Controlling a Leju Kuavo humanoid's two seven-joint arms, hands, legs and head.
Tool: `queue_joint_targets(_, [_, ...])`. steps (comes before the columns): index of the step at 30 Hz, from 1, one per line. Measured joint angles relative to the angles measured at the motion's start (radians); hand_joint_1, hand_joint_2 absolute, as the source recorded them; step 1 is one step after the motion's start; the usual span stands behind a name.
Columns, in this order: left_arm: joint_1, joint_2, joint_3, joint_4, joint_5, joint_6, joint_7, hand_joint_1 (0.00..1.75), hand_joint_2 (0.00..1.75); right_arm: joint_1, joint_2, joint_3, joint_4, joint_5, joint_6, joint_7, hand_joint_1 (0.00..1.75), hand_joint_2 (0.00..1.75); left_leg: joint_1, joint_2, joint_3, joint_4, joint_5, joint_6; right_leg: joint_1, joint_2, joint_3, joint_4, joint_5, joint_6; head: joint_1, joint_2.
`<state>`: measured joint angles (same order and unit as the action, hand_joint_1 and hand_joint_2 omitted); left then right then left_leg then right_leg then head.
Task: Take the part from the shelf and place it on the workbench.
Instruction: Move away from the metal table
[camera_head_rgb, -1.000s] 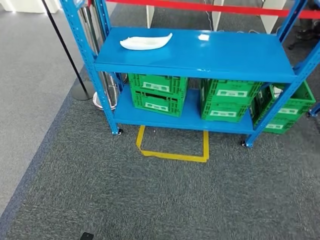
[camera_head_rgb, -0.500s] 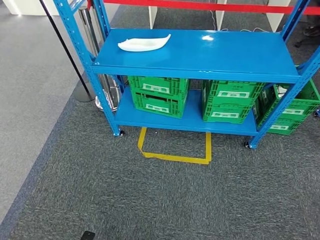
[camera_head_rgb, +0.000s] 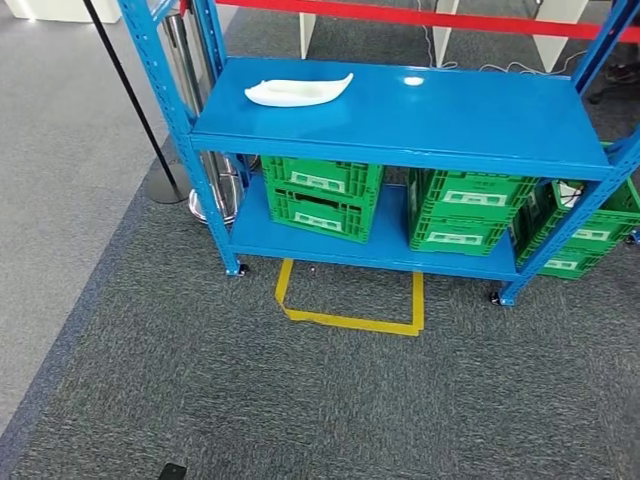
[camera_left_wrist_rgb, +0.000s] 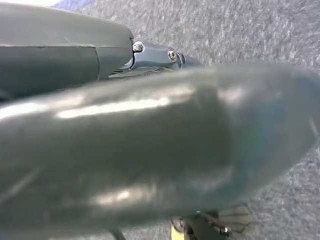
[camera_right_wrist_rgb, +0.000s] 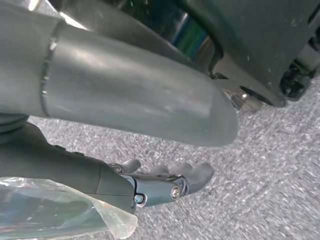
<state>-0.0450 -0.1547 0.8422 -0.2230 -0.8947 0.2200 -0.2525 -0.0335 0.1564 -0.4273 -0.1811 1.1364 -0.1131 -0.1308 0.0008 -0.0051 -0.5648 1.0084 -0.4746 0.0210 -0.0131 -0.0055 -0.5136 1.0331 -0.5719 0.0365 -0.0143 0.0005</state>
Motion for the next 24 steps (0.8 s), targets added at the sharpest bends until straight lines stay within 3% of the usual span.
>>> queue_joint_targets(1, [-0.001,0.0,0.0,0.0,0.0,0.0,0.0,0.0,0.0,0.0,0.0,0.0,0.0,0.0,0.0,0.0,0.0,0.0,0.002,0.0,0.006,-0.006,-0.001,0.005,0.0,0.001,-0.024,0.047,-0.023,0.003,0.002,0.0])
queue_joint_targets(3, [-0.003,0.001,0.0,0.0,0.0,0.0,0.0,0.0,0.0,0.0,0.0,0.0,0.0,0.0,0.0,0.0,0.0,0.0,0.0,0.0,0.012,-0.007,-0.007,0.013,0.001,0.003,-0.107,0.189,-0.073,0.006,0.005,0.0])
queue_joint_targets(4, [-0.003,0.0,0.0,0.0,0.0,0.0,0.0,0.0,0.0,0.002,0.0,0.0,0.0,0.0,0.0,0.001,0.0,0.0,-0.001,0.0,0.015,-0.007,-0.011,0.016,0.001,0.004,-0.147,0.247,-0.084,0.008,0.005,0.0])
queue_joint_targets(5, [-0.002,0.0,0.0,0.0,0.0,0.0,0.0,0.0,0.0,0.004,0.0,0.0,0.0,-0.001,0.001,0.001,0.0,0.0,-0.001,0.0,0.02,-0.007,-0.016,0.017,0.001,0.004,-0.171,0.27,-0.074,0.009,0.005,0.0])
queue_joint_targets(6, [-0.001,0.0,0.0,0.0,0.0,0.0,0.0,0.0,0.0,0.005,0.0,0.0,0.0,-0.003,0.003,0.002,0.0,0.0,-0.001,-0.001,0.028,-0.007,-0.022,0.016,0.001,0.004,-0.174,0.253,-0.042,0.009,0.006,0.0])
queue_joint_targets(8, [0.0,0.0,0.0,0.001,-0.001,0.0,0.0,0.0,0.0,0.006,0.0,-0.001,0.0,-0.011,0.012,0.004,0.0,0.0,-0.001,-0.003,0.046,-0.007,-0.036,0.011,0.0,0.004,-0.137,0.133,0.05,0.007,0.006,0.0])
queue_joint_targets(9, [-0.001,0.0,0.0,0.001,-0.002,0.0,0.0,0.0,0.0,0.005,0.0,-0.003,0.0,-0.016,0.019,0.004,0.0,0.0,-0.003,-0.003,0.052,-0.004,-0.043,0.006,0.001,0.004,-0.11,0.072,0.08,0.004,0.007,0.0])
queue_joint_targets(10, [-0.002,0.0,0.0,0.001,-0.003,0.001,0.0,0.0,0.0,0.004,0.0,-0.004,0.001,-0.021,0.027,0.004,0.0,0.0,-0.004,-0.004,0.053,-0.002,-0.049,0.001,0.002,0.004,-0.09,0.028,0.092,-0.001,0.007,0.0])
queue_joint_targets(15, [-0.008,0.002,0.0,0.001,-0.011,0.006,0.0,0.0,0.0,0.004,0.0,-0.017,0.001,-0.042,0.048,0.008,0.0,0.0,-0.003,-0.002,0.051,0.019,-0.073,-0.024,0.002,0.008,-0.062,-0.01,0.072,-0.032,0.001,0.0])
queue_joint_targets(17, [-0.009,0.002,0.0,0.001,-0.011,0.007,-0.001,0.0,0.0,0.003,0.0,-0.021,0.001,-0.045,0.052,0.008,0.0,0.0,0.0,-0.001,0.009,0.112,-0.114,-0.035,0.0,0.01,-0.049,-0.014,0.066,-0.042,-0.004,0.0])
queue_joint_targets(19, [-0.008,0.001,0.0,0.001,-0.012,0.007,-0.001,0.0,0.0,0.001,0.0,-0.024,0.001,-0.047,0.053,0.008,0.0,0.0,0.004,0.0,-0.068,0.244,-0.154,-0.043,0.0,0.017,-0.039,-0.014,0.059,-0.046,-0.007,0.0])
queue_joint_targets(20, [-0.007,0.001,0.0,0.001,-0.012,0.007,-0.001,0.0,0.0,0.001,0.0,-0.026,0.001,-0.048,0.054,0.009,0.0,0.0,0.005,0.0,-0.096,0.283,-0.153,-0.044,0.0,0.024,-0.033,-0.014,0.054,-0.046,-0.007,0.0])
queue_joint_targets(21, [-0.005,0.001,0.0,0.001,-0.012,0.007,-0.001,0.0,0.0,0.001,0.0,-0.028,0.001,-0.049,0.055,0.01,0.0,0.0,0.006,-0.001,-0.108,0.285,-0.131,-0.043,0.0,0.033,-0.027,-0.014,0.05,-0.046,-0.007,0.0])
queue_joint_targets(24, [-0.003,0.002,0.0,0.001,-0.013,0.007,-0.001,0.0,0.0,0.0,0.001,-0.031,0.001,-0.05,0.061,0.011,0.0,0.0,0.006,-0.026,-0.064,0.126,-0.009,-0.031,0.0,0.064,-0.008,-0.014,0.037,-0.04,-0.006,0.0])
